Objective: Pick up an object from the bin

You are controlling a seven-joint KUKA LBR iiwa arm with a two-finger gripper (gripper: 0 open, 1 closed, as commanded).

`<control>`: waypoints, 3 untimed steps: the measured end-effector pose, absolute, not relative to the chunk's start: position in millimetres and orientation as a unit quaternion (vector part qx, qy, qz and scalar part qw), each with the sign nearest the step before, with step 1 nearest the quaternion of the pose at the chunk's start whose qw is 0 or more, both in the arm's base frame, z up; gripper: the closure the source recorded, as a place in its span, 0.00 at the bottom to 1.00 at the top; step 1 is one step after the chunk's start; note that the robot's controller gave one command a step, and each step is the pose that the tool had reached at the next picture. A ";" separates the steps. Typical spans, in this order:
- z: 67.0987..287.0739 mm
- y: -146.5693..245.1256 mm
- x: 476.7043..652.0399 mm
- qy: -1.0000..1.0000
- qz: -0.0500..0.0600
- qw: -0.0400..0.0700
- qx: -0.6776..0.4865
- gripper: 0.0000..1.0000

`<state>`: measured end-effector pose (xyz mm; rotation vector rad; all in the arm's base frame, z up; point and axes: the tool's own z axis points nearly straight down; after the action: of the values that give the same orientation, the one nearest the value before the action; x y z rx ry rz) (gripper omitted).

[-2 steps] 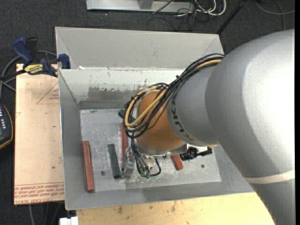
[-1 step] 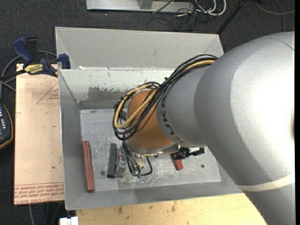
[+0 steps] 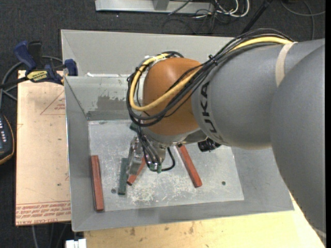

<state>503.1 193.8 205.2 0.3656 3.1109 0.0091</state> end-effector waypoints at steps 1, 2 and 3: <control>200.5 192.4 501.6 0.993 0.000 0.001 0.117 0.00; 106.6 174.6 496.2 0.999 -0.001 -0.002 -0.043 0.00; 70.1 121.5 507.9 1.000 0.000 0.001 -0.005 0.00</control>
Offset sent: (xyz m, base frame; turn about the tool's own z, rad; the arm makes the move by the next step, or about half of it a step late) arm 0.0000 0.0000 0.0000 0.0000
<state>507.9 121.5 70.1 -0.0159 3.1388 0.0007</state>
